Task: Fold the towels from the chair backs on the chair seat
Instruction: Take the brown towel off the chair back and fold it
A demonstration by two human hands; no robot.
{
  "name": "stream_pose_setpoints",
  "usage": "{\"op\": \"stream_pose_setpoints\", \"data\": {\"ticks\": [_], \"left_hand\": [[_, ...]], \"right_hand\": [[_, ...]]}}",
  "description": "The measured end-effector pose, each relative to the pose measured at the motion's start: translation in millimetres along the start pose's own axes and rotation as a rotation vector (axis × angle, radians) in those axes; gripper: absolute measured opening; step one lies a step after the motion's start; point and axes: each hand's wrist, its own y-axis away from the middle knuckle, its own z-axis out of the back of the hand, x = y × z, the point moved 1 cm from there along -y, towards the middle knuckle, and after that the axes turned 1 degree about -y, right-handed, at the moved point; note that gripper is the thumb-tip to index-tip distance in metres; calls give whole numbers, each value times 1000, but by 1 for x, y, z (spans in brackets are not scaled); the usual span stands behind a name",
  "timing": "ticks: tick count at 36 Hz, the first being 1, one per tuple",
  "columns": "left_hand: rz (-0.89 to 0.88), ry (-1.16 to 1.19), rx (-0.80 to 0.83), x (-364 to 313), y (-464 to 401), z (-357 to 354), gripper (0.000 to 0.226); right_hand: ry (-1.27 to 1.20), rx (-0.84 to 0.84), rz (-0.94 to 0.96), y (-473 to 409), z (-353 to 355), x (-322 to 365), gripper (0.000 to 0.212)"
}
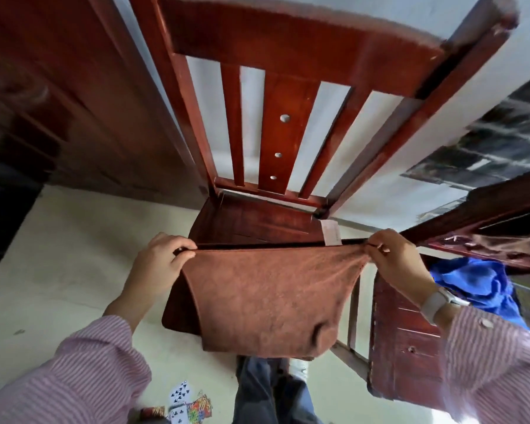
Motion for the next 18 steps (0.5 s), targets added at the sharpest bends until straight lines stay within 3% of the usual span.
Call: {"op": "stream_pose_setpoints", "data": {"ticks": [9,13,17,18], "left_hand": [[30,109,-123,-58,34,53,17],[-52,62,-153,-77,42,72,16],[-79,15,-171,-95,45,91,36],[-119,5,-177,-99,45,96,32]], "right_hand": [[106,-61,222,25,82,18,12],[133,-97,283,25,112,27,10],[135,-165,310,21,136,37,10],[127,-182,306,19,141,39,8]]}}
